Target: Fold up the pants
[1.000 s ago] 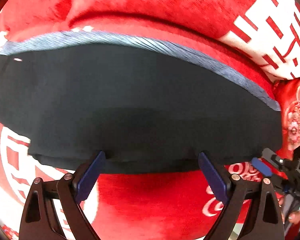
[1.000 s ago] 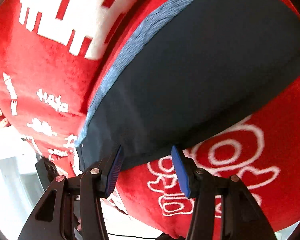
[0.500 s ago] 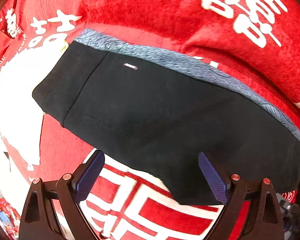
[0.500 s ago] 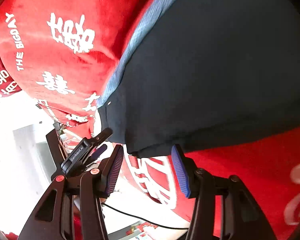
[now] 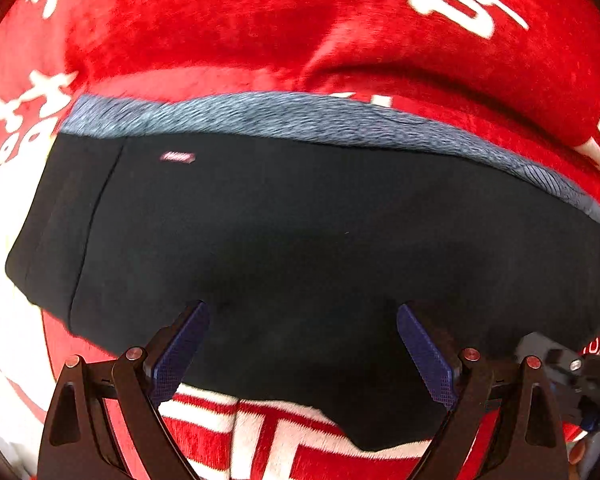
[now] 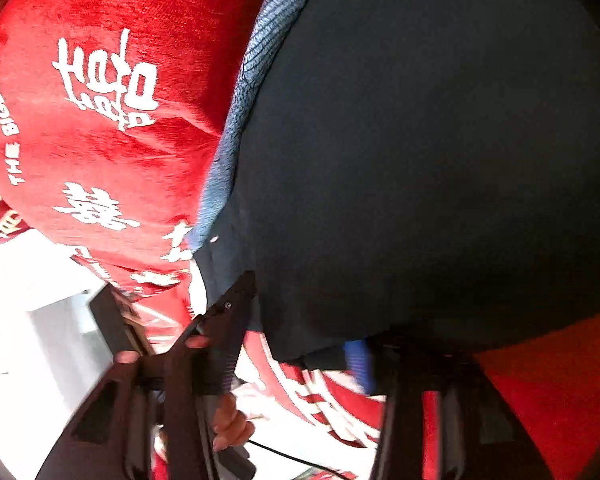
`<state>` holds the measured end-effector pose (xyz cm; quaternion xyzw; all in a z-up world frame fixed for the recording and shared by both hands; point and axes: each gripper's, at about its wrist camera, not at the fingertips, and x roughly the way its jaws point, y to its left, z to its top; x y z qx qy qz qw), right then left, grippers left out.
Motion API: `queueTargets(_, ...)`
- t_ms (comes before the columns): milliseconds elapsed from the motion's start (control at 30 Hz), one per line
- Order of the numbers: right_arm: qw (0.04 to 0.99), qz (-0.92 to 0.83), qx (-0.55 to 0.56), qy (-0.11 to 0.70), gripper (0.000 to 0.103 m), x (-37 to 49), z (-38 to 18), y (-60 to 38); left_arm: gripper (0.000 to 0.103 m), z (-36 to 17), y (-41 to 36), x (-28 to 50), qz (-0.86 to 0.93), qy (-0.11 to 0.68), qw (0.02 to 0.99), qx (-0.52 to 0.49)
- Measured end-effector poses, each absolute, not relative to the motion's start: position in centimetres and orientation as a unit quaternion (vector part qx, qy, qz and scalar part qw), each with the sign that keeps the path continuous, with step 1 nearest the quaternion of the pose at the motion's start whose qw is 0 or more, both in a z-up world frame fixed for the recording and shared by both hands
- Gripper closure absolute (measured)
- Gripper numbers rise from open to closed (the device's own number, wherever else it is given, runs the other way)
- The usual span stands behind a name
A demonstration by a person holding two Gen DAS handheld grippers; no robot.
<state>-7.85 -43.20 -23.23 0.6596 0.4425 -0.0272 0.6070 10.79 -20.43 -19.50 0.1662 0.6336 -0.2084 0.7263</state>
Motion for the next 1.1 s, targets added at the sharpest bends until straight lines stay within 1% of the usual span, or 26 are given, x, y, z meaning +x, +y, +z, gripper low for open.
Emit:
queueTargets(33, 0.615, -0.03, 0.65, 0.445, 0.08, -7.9, -22.8, -43.2, 0.007, -19.5, -20.7, 10.8, -0.213, 0.634, 0.725, 0.165)
queueTargets(67, 0.621, -0.03, 0.644, 0.446, 0.091, -8.1, -22.3, -43.2, 0.007, -19.5, -20.8, 10.7, -0.217, 0.636, 0.722, 0.163)
queueTargets(100, 0.626, -0.031, 0.637, 0.448, 0.093, -8.3, -21.9, -43.2, 0.007, -19.4, -20.8, 10.6, -0.22, 0.638, 0.72, 0.162)
queueTargets(233, 0.647, -0.037, 0.613, 0.453, 0.094, -9.6, -20.2, -42.7, 0.007, -19.6, -20.5, 8.8, -0.235, 0.647, 0.704, 0.177)
queueTargets(300, 0.656, -0.04, 0.598, 0.459, 0.096, -10.2, -19.8, -42.4, 0.007, -19.9, -20.1, 7.4, -0.243, 0.642, 0.7, 0.198)
queueTargets(467, 0.651, -0.057, 0.576, 0.491, 0.096, -11.6, -21.3, -41.4, 0.007, -20.4, -19.5, 5.8, -0.241, 0.63, 0.71, 0.202)
queueTargets(533, 0.649, -0.051, 0.585, 0.484, 0.096, -12.1, -21.1, -41.6, 0.007, -20.4, -19.3, 5.7, -0.239, 0.634, 0.708, 0.201)
queueTargets(567, 0.651, -0.053, 0.584, 0.481, 0.092, -12.2, -21.0, -41.9, 0.007, -20.5, -19.6, 5.8, -0.239, 0.635, 0.706, 0.202)
queueTargets(600, 0.655, -0.058, 0.582, 0.479, 0.076, -12.4, -20.7, -42.3, 0.007, -20.6, -19.7, 5.9, -0.241, 0.635, 0.706, 0.203)
queueTargets(667, 0.656, -0.066, 0.59, 0.467, 0.056, -12.7, -20.5, -43.5, 0.007, -20.7, -20.1, 6.2, -0.245, 0.631, 0.706, 0.208)
queueTargets(733, 0.644, -0.064, 0.614, 0.452, 0.056, -12.3, -21.0, -44.5, 0.007, -20.2, -19.6, 5.8, -0.242, 0.632, 0.706, 0.207)
queueTargets(767, 0.64, -0.06, 0.618, 0.452, 0.068, -12.1, -21.1, -44.7, 0.007, -20.2, -19.6, 5.9, -0.239, 0.635, 0.705, 0.206)
queueTargets(800, 0.643, -0.061, 0.614, 0.454, 0.095, -11.8, -21.1, -44.9, 0.007, -20.0, -19.7, 5.8, -0.237, 0.638, 0.704, 0.203)
queueTargets(833, 0.653, -0.068, 0.597, 0.461, 0.095, -11.4, -20.5, -45.1, 0.007, -19.7, -19.8, 5.7, -0.239, 0.638, 0.704, 0.2)
queueTargets(900, 0.666, -0.068, 0.59, 0.45, 0.095, -11.3, -19.5, -44.8, 0.007, -19.4, -19.9, 5.4, -0.242, 0.631, 0.708, 0.204)
queueTargets(1000, 0.672, -0.099, 0.553, 0.483, 0.096, -12.2, -20.0, -43.4, 0.007, -19.9, -20.1, 4.5, -0.247, 0.62, 0.708, 0.23)
queueTargets(1033, 0.664, -0.104, 0.557, 0.489, 0.096, -12.6, -20.8, -43.2, 0.007, -19.8, -20.2, 4.3, -0.248, 0.616, 0.711, 0.231)
queueTargets(1100, 0.656, -0.097, 0.578, 0.475, 0.095, -13.2, -20.9, -43.6, 0.007, -19.6, -20.4, 4.4, -0.249, 0.616, 0.709, 0.235)
